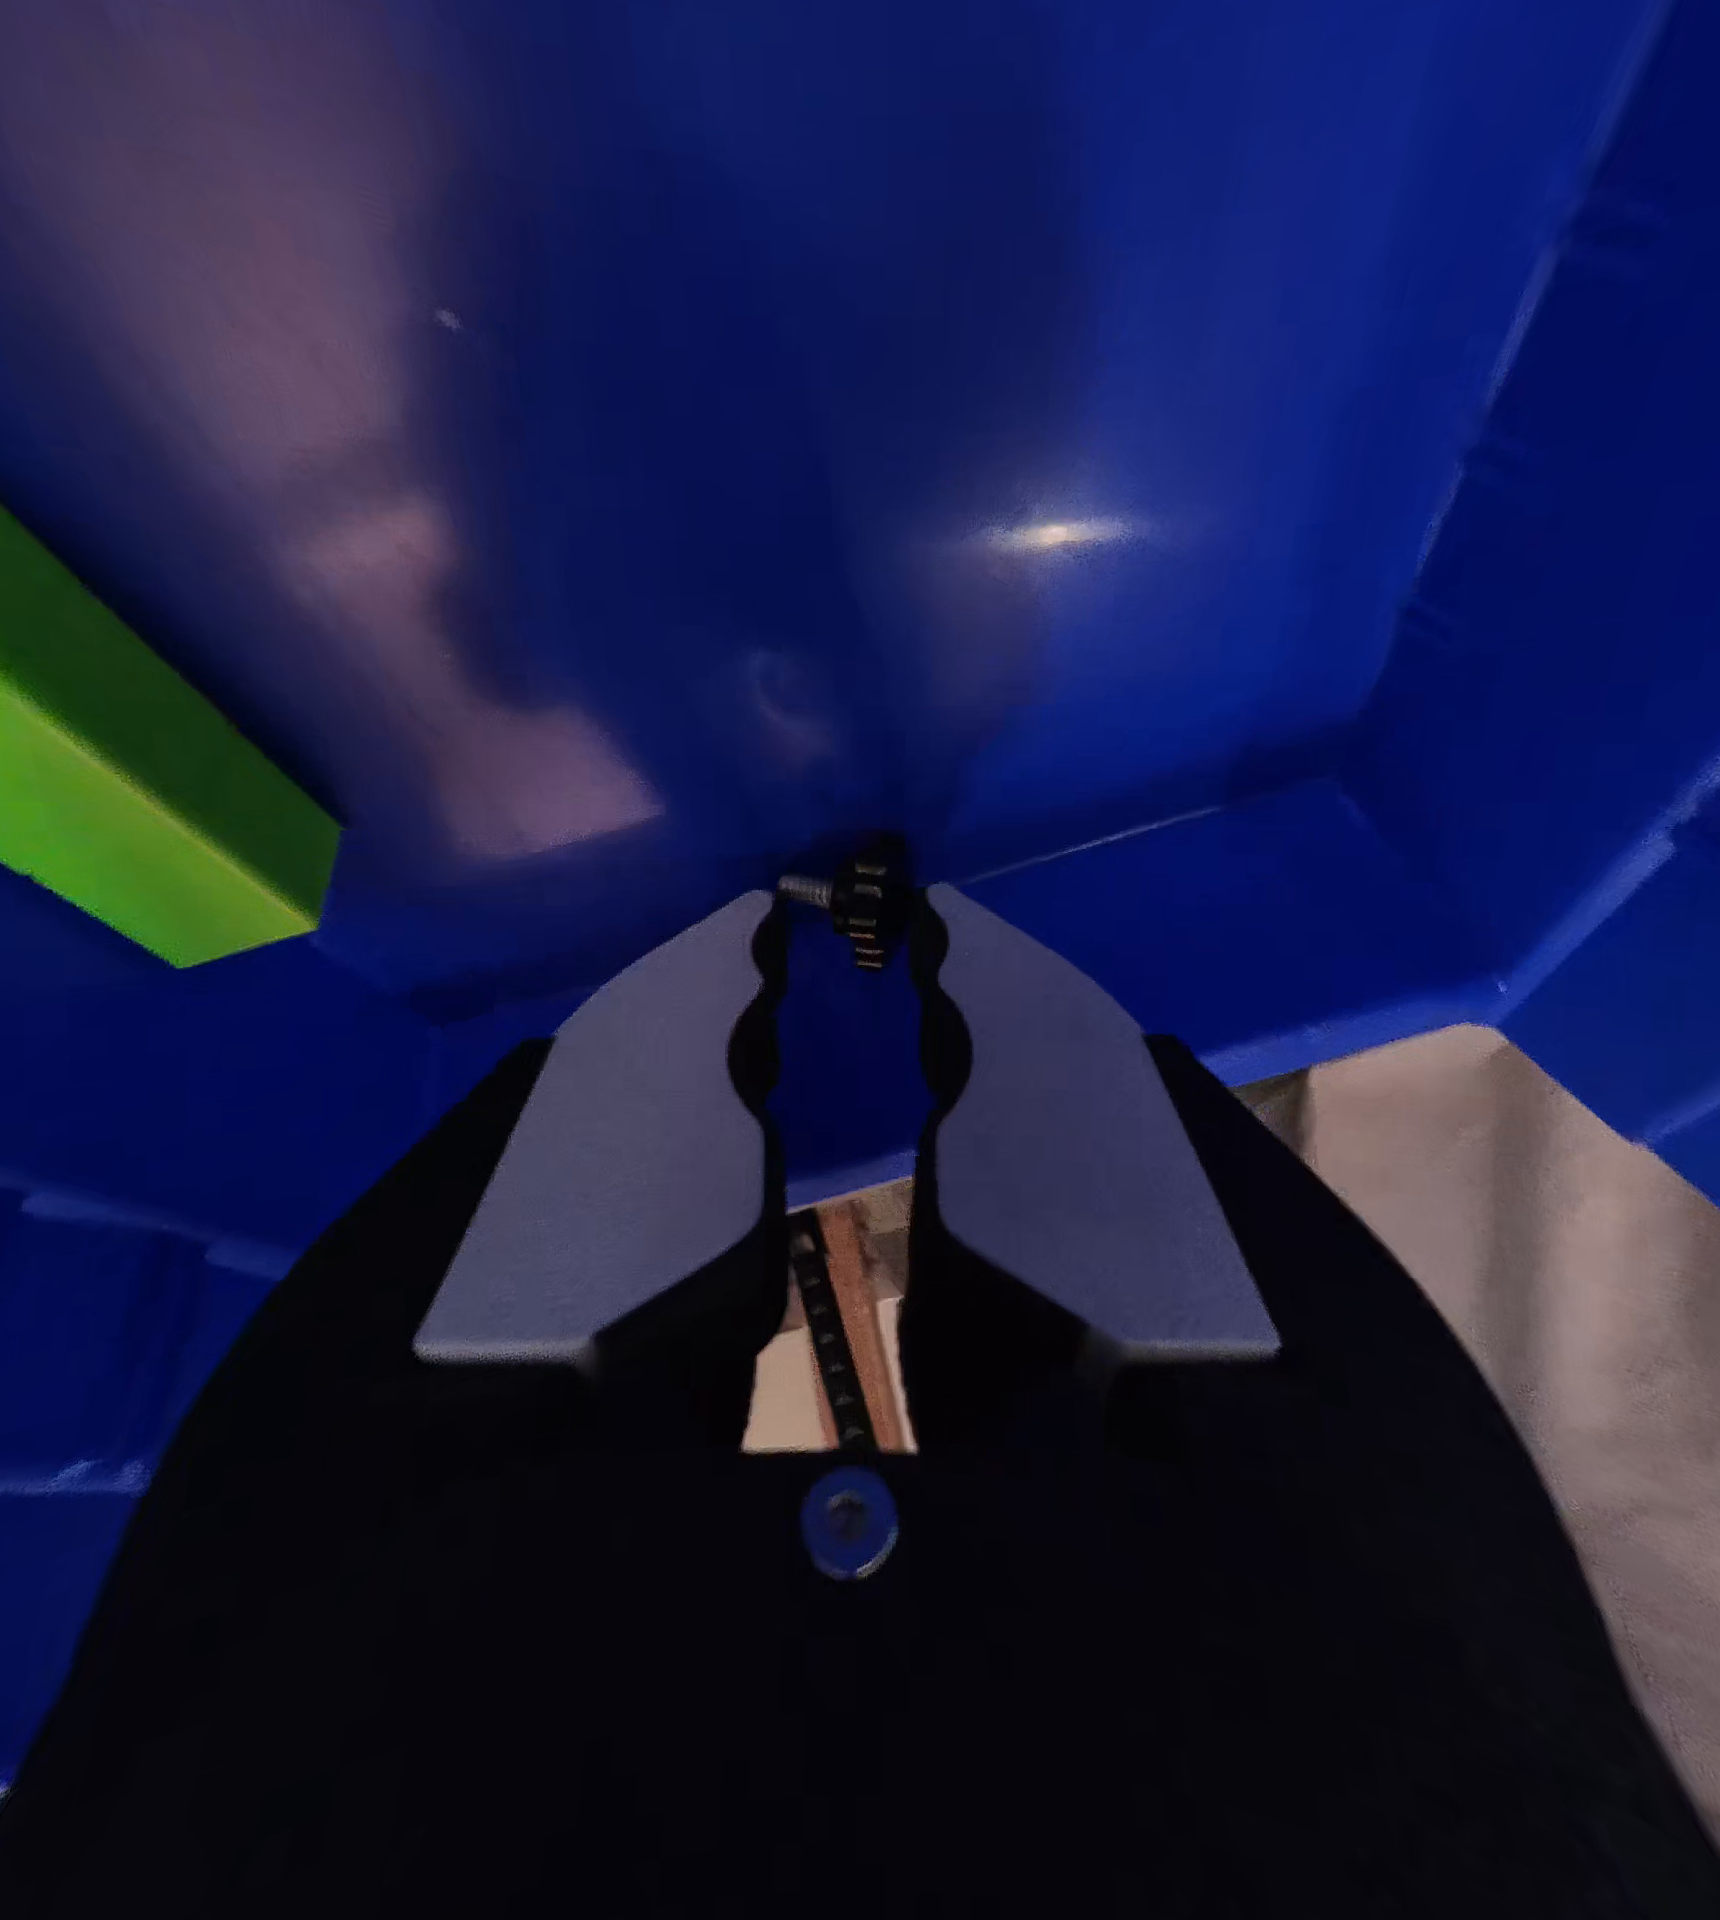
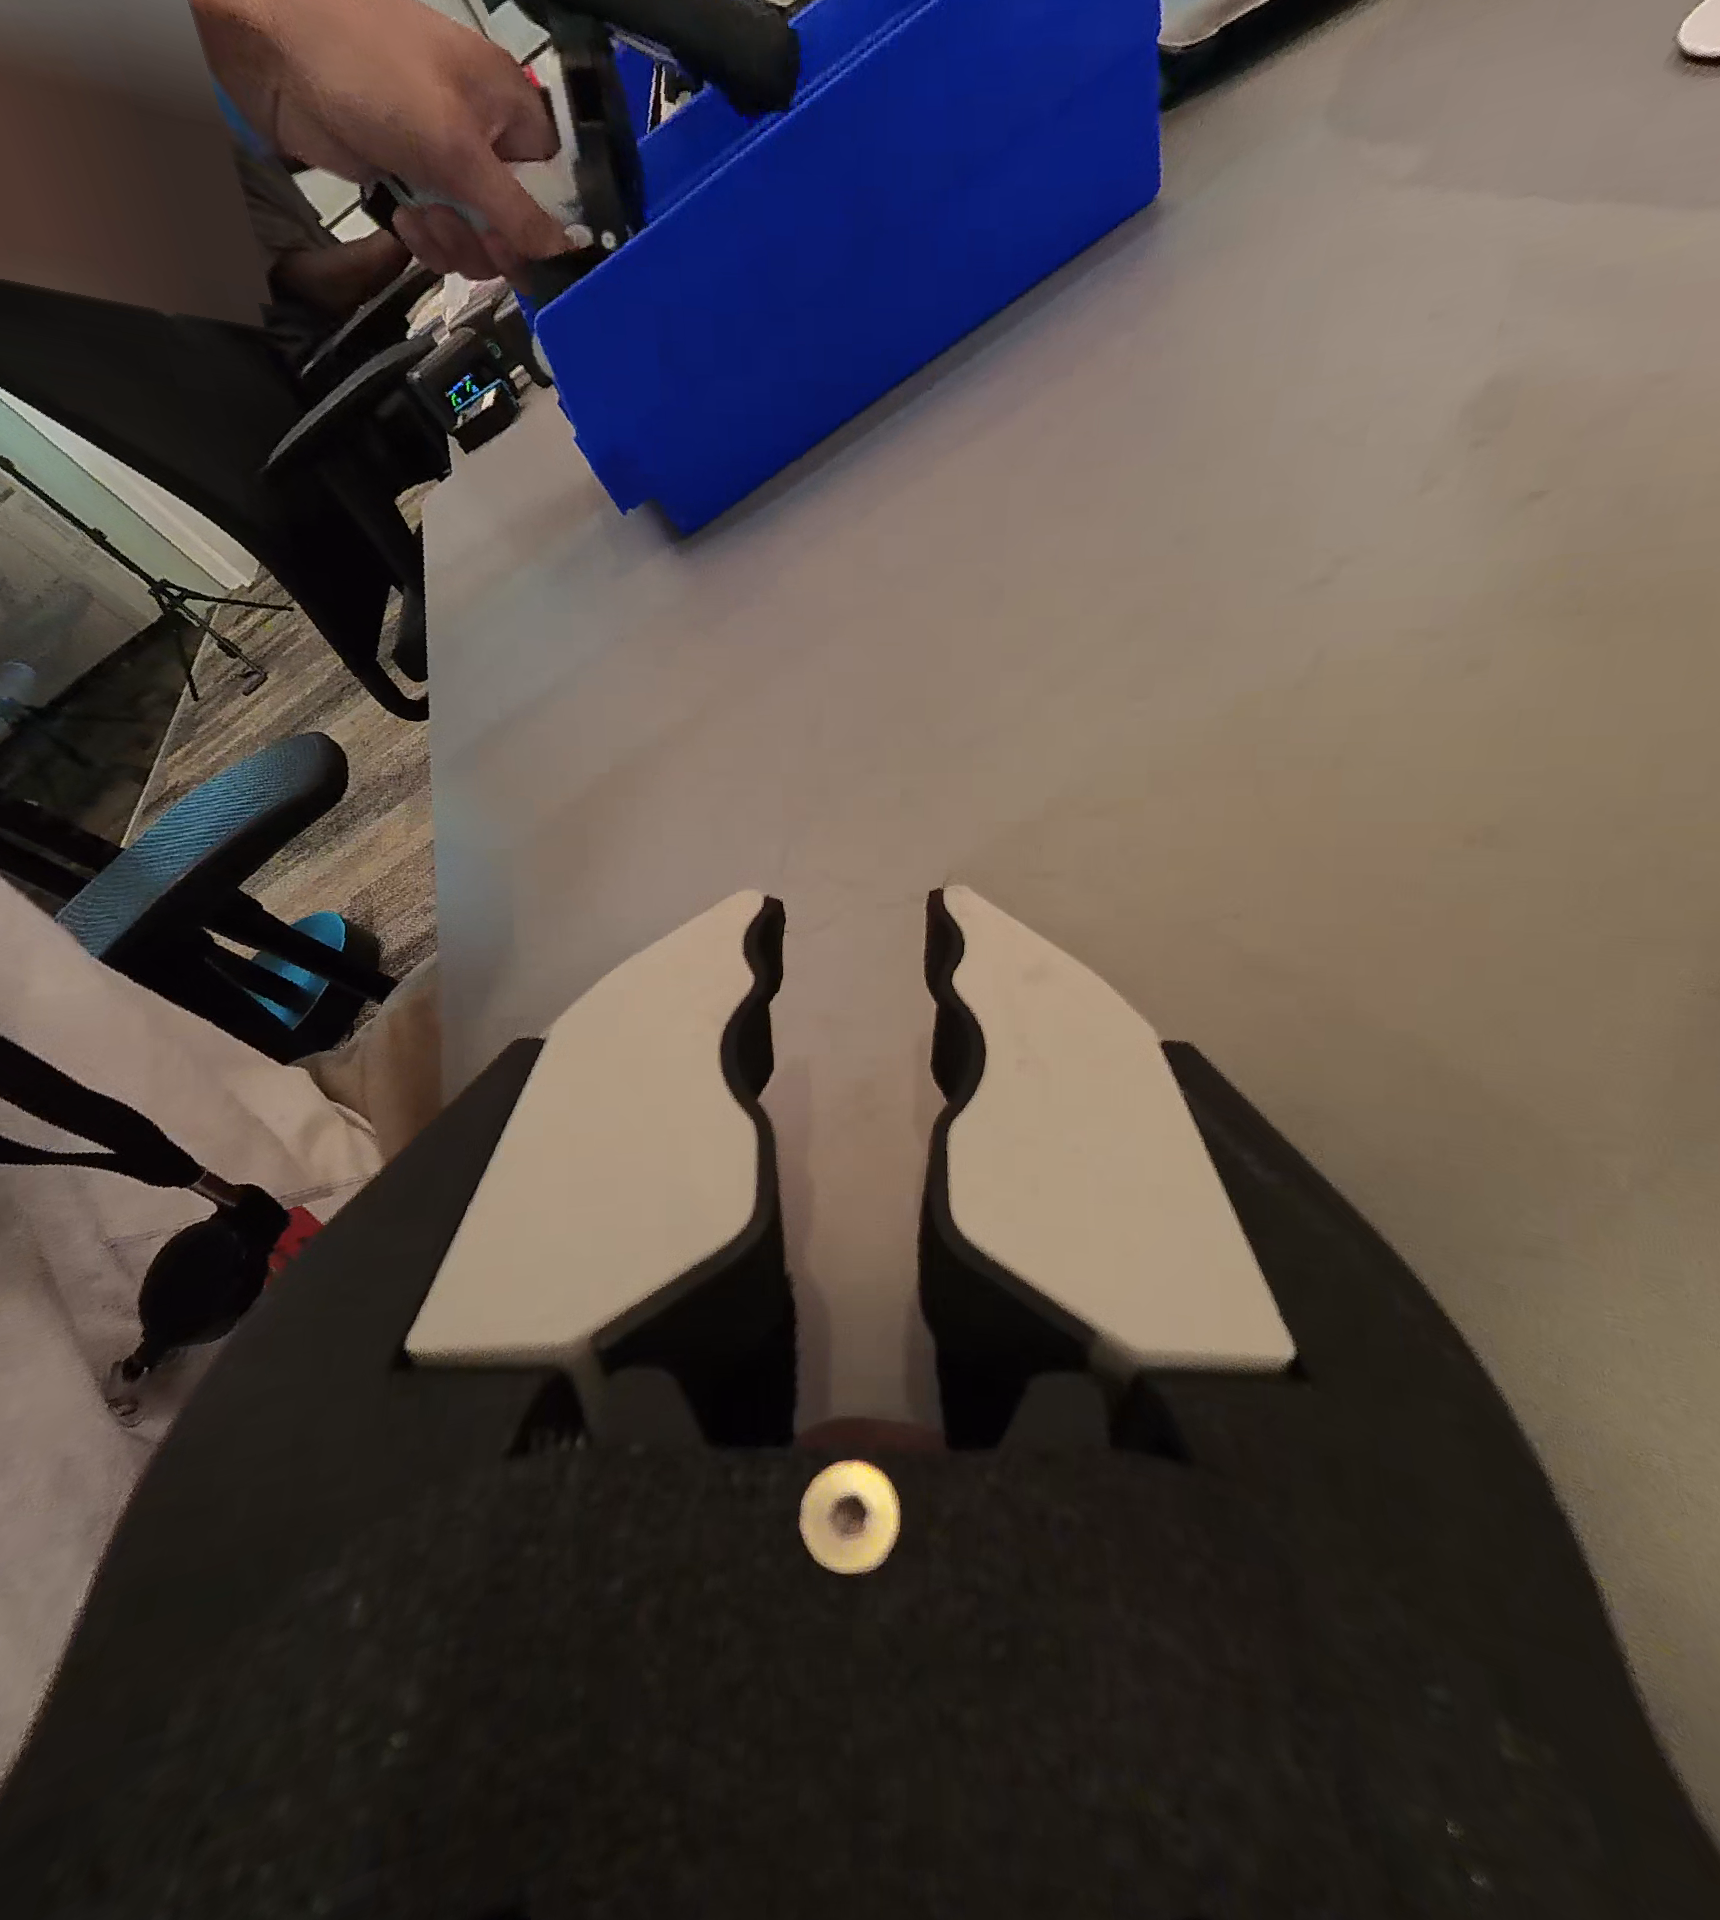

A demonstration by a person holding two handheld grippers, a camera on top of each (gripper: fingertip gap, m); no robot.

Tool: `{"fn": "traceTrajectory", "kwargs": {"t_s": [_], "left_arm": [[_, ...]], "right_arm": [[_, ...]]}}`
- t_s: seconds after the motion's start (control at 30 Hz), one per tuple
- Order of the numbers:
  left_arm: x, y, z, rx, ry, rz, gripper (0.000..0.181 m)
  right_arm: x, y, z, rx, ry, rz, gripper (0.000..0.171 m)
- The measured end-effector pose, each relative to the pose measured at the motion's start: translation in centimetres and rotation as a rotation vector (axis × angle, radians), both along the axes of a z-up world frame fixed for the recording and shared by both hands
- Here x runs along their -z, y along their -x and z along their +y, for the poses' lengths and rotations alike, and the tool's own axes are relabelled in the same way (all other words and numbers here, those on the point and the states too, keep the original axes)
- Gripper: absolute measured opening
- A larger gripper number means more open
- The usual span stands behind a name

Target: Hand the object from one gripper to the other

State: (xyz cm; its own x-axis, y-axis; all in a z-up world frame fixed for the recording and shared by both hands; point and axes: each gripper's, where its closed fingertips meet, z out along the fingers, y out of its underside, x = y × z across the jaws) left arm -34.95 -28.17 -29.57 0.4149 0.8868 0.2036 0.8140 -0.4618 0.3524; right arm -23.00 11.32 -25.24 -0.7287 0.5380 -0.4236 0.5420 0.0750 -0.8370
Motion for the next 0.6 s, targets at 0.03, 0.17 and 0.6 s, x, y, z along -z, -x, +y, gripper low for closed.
{"fn": "traceTrajectory", "kwargs": {"t_s": [0.03,0.17,0.6], "left_arm": [[-0.3,-0.3,0.4,0.024,-0.028,0.005,0.014],[-1.0,0.6,0.8,0.129,-0.028,0.182,0.014],[-11.0,4.9,8.9,0.593,0.115,1.136,0.014]], "right_arm": [[-0.1,0.0,0.1,0.004,0.006,0.002,0.026],[-0.5,0.2,0.5,0.025,0.030,0.018,0.026],[-2.3,1.9,-1.7,-0.018,0.076,0.062,0.028]]}}
